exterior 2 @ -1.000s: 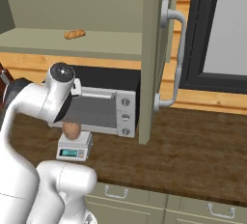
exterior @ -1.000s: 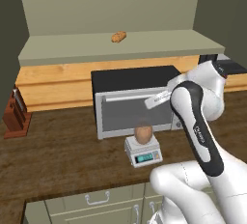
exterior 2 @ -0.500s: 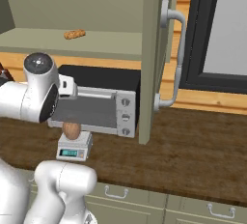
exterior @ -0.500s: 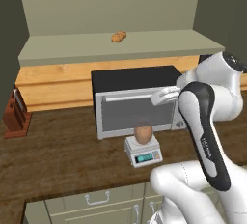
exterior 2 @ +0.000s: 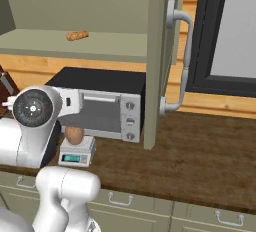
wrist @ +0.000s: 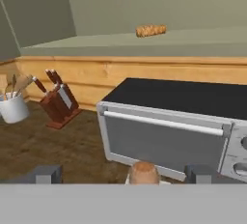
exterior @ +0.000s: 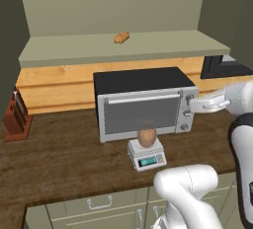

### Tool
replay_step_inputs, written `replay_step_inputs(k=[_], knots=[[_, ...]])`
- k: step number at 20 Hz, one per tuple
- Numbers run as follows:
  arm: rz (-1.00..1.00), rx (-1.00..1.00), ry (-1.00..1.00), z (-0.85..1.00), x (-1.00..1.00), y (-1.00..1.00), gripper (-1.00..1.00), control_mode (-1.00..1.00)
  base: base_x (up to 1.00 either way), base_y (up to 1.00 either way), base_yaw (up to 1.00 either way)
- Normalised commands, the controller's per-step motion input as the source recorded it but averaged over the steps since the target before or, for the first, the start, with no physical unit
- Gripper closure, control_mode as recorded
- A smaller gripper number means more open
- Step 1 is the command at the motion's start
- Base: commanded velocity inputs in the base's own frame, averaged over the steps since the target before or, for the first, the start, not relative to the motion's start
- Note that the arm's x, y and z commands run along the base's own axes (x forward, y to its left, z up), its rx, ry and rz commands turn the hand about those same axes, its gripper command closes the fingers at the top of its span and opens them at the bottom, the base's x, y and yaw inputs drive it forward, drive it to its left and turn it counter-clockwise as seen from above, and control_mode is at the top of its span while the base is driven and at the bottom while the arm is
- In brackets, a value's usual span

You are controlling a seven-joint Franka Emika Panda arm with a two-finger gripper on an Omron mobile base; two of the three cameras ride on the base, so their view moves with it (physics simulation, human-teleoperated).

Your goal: Pick the honey bottle and place it on the digital scale for weighing, and close the cabinet.

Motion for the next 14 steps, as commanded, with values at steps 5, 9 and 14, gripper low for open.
replay_step_inputs(k=[5, 9, 14], knots=[[0.00, 0.11, -0.47, 0.59, -0.41, -0.34, -1.00, -1.00, 0.00, 0.00, 0.00], [0.01, 0.04, -0.44, 0.34, -0.74, -0.27, -1.00, -1.00, 0.00, 0.00, 0.00], [0.01, 0.00, -0.36, 0.37, -0.73, -0.32, -1.00, -1.00, 0.00, 0.00, 0.00]])
